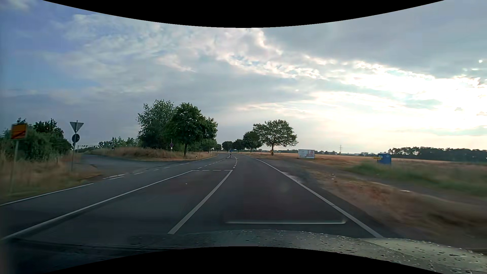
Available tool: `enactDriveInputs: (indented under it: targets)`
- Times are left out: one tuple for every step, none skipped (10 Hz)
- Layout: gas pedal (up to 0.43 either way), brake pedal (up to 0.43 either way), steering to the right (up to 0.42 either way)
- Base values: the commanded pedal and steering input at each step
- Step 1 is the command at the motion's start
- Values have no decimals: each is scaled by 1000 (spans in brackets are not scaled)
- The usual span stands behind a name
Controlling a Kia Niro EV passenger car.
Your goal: Follow the waypoints while adhering to traffic rules and regulations
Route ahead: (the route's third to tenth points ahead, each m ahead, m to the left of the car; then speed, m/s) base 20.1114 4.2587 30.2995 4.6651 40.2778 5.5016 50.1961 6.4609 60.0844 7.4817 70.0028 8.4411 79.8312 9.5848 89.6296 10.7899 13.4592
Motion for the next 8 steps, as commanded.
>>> enactDriveInputs:
  targets:
    - [98, 0, -11]
    - [98, 0, -11]
    - [98, 0, -12]
    - [110, 0, -12]
    - [130, 0, -12]
    - [138, 0, -13]
    - [150, 0, -13]
    - [157, 0, -13]
